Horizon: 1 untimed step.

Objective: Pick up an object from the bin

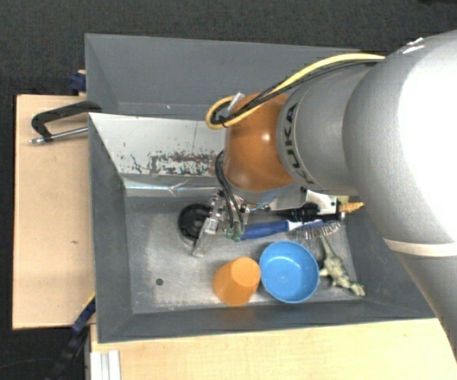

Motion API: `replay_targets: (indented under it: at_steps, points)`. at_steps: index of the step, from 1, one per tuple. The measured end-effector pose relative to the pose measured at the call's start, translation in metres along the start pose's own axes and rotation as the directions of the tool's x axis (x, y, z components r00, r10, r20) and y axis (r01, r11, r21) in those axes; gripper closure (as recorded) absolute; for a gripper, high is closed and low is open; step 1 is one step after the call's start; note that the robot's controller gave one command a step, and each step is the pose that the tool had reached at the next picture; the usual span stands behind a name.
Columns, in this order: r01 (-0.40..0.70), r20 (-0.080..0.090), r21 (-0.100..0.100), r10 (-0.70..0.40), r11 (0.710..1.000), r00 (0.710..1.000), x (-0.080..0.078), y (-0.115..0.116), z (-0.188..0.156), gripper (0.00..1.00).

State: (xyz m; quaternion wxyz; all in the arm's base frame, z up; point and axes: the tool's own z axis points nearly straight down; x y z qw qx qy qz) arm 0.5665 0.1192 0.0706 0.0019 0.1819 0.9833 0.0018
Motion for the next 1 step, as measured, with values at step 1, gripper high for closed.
replay_targets:
  at_steps: [1]
  points:
    - [-0.016,0.009,-0.005,0.016,1.000,1.000,-0.0266,0.0068,-0.2274,1.00]
